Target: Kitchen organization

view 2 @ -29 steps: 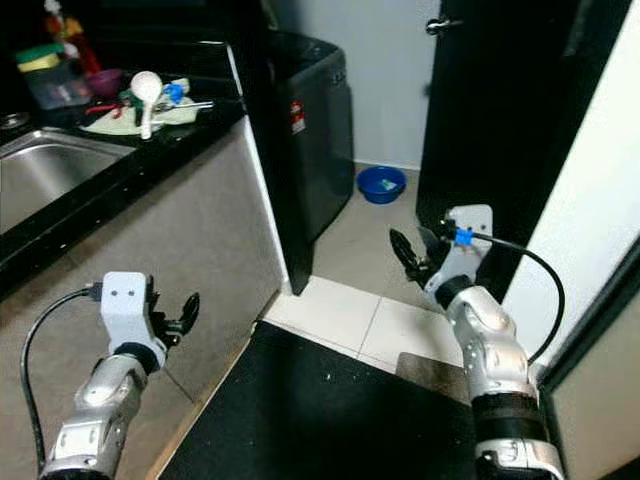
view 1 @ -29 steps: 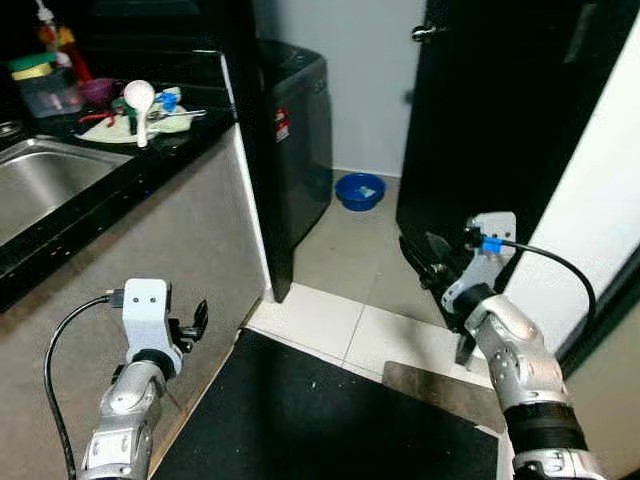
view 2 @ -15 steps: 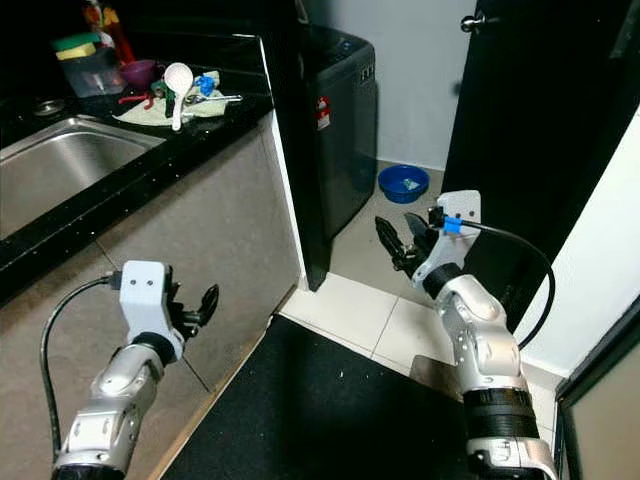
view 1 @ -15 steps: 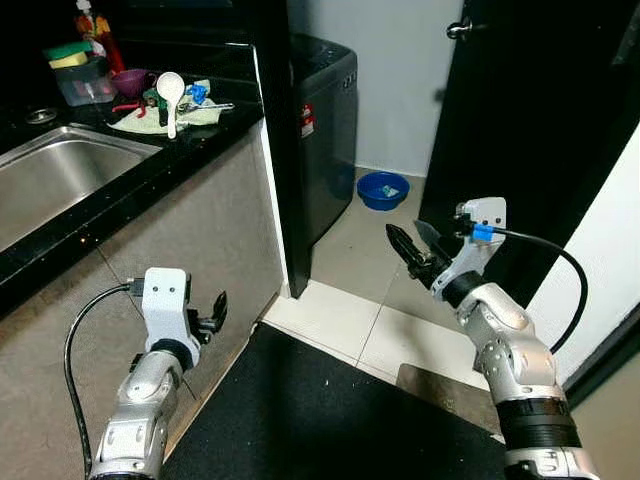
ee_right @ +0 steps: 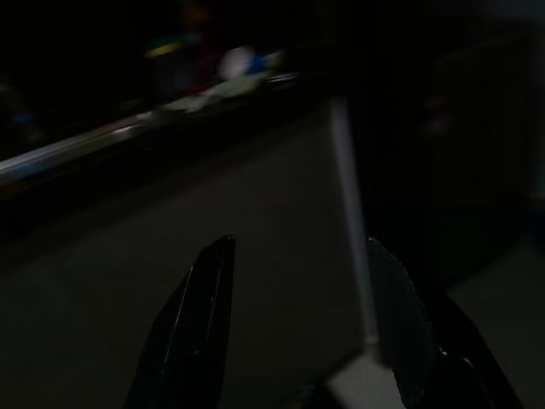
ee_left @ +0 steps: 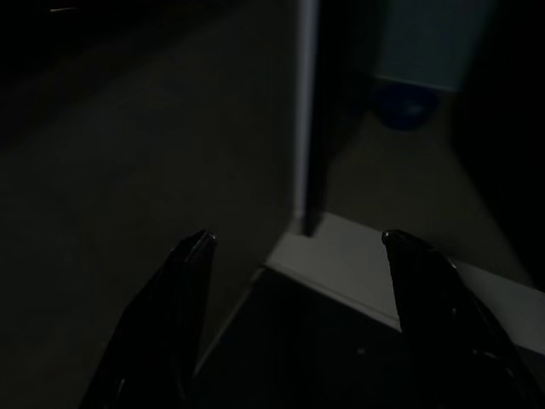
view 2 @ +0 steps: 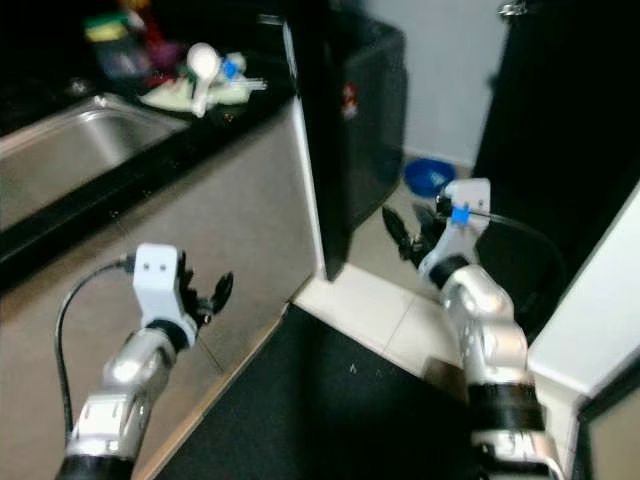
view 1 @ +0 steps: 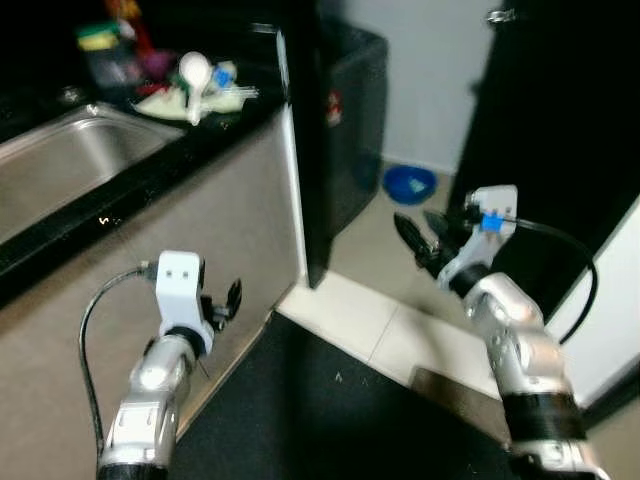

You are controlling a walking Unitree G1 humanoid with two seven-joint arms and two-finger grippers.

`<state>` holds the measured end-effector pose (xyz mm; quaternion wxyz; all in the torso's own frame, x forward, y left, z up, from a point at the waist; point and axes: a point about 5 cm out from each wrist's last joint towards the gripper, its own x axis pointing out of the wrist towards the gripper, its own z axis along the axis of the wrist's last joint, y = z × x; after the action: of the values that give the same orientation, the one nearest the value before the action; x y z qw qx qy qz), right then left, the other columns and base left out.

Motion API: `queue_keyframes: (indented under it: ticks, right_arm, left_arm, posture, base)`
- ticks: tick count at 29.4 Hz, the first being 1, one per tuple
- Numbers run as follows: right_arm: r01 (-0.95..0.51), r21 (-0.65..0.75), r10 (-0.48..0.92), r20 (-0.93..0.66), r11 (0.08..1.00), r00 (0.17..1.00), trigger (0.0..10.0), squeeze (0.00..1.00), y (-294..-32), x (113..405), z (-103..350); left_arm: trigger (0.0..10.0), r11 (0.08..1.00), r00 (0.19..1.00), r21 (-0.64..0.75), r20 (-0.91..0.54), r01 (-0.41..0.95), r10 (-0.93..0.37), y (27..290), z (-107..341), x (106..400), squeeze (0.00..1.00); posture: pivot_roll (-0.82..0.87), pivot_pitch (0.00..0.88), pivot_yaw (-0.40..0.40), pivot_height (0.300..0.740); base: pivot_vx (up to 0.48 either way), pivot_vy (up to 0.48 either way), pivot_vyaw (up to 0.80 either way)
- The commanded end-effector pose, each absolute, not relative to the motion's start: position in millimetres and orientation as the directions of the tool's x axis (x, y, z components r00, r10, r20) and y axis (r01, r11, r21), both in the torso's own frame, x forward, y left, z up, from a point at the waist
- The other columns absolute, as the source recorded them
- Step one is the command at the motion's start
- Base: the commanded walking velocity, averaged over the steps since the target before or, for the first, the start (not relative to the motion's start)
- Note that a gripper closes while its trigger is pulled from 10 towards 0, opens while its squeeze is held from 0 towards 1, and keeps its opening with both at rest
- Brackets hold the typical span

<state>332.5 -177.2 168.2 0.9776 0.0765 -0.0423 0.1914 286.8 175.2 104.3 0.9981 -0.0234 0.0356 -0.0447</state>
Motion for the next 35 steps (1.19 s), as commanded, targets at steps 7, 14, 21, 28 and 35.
queue_keyframes:
  ticks: [7,14,21,28,35]
  right_arm:
    - [-0.402,0.143,0.391,0.1,0.904,0.915,10.0,0.0,-171,331,165]
    - [-0.407,0.14,0.396,0.098,0.903,0.913,10.0,0.0,-170,331,166]
    - [-0.412,0.14,0.401,0.099,0.9,0.911,10.0,0.0,-169,331,166]
    - [-0.424,0.14,0.412,0.108,0.895,0.905,10.0,0.0,-166,331,170]
    - [-0.441,0.141,0.426,0.127,0.886,0.896,10.0,0.0,-162,332,176]
  left_arm:
    - [10.0,0.997,0.992,-0.028,-0.107,0.07,-0.073,179,100,285,0.0]
    - [10.0,0.997,0.991,-0.025,-0.111,0.071,-0.073,178,100,285,0.0]
    - [10.0,0.997,0.991,-0.025,-0.112,0.069,-0.071,178,101,285,0.0]
    - [10.0,0.997,0.991,-0.036,-0.108,0.07,-0.074,178,102,286,0.0]
    - [10.0,0.997,0.993,-0.042,-0.091,0.068,-0.072,178,108,288,0.0]
  posture:
    - [-0.04,0.0,0.047,0.74]
    - [-0.04,0.0,0.046,0.74]
    - [-0.04,0.0,0.046,0.74]
    - [-0.04,0.0,0.045,0.74]
    - [-0.04,0.0,0.046,0.74]
  base:
    - [0.0,0.0,0.79]
    - [0.0,0.0,0.79]
    - [0.0,0.0,0.79]
    - [0.0,0.0,0.79]
    - [0.0,0.0,0.79]
